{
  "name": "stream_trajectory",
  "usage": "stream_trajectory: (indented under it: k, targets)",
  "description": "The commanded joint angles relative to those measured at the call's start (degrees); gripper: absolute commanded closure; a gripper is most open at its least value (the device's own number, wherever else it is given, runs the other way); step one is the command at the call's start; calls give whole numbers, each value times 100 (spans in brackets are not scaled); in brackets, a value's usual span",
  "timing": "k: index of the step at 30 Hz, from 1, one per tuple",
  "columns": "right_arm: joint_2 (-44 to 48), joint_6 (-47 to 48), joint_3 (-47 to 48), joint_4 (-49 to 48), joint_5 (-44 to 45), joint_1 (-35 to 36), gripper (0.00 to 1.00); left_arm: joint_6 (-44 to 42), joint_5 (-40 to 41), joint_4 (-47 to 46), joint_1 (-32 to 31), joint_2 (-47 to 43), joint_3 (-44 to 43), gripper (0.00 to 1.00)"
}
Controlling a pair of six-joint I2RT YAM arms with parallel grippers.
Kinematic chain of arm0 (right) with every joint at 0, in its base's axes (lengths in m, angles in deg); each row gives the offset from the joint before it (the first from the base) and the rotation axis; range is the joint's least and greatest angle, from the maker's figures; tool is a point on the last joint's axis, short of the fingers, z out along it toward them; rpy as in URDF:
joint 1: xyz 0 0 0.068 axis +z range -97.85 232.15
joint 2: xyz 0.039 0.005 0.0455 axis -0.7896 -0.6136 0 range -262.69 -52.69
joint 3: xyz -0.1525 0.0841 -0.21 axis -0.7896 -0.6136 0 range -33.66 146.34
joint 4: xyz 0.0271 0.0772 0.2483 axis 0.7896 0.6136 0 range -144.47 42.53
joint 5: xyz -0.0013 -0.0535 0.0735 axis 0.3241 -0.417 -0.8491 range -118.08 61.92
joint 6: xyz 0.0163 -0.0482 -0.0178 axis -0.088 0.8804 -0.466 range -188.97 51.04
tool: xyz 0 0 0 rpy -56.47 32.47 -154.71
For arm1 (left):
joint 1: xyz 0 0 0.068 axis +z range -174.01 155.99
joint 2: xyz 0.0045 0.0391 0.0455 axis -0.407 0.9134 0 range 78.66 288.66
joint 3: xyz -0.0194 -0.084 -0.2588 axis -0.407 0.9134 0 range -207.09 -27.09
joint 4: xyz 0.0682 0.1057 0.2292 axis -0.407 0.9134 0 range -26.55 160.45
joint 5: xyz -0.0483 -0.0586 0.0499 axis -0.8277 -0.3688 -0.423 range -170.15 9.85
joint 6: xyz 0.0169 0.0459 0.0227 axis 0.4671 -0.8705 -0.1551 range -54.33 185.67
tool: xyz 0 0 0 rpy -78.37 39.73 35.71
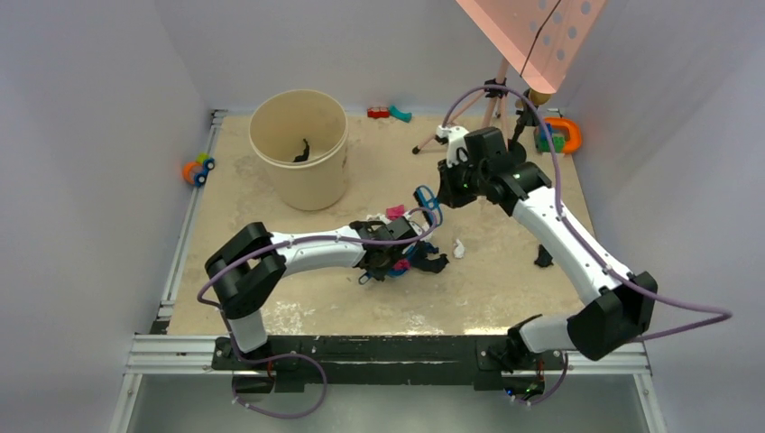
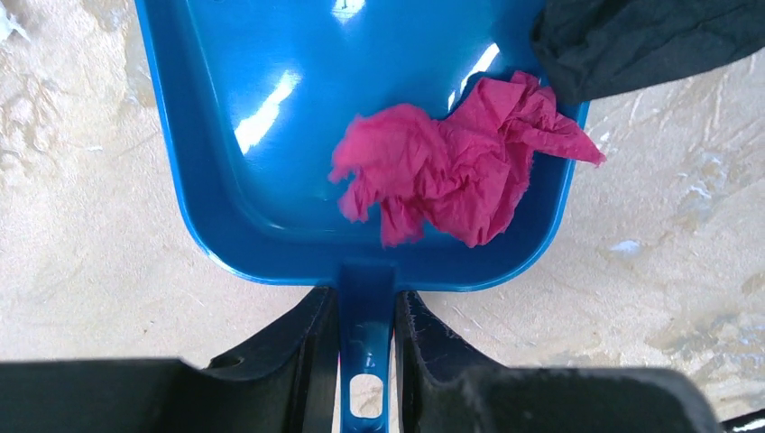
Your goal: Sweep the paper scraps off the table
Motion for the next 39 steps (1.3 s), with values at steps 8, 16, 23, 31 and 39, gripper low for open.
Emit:
stream_trajectory:
  k: [8,16,23,31,39]
  targets:
    - [-60,-561,-3,552,3325,-232,100,359,-154,716,-33,-22,-243,100]
    - [-581,-1317,-152,1078,4007,-201,100,605,-342,1529,-60,-130,-371,100]
    - [-1062,-1879,-325,1473,4003,488,100,459,-280,1804,-349,177,-475,100]
    - [-1132,-1833,-679,586,2092,878,100,392,-600,1476,-452,174,-509,100]
    - [-268,-1732,-955,-395,-285,878,100,321,-643,959,-445,210,-525,100]
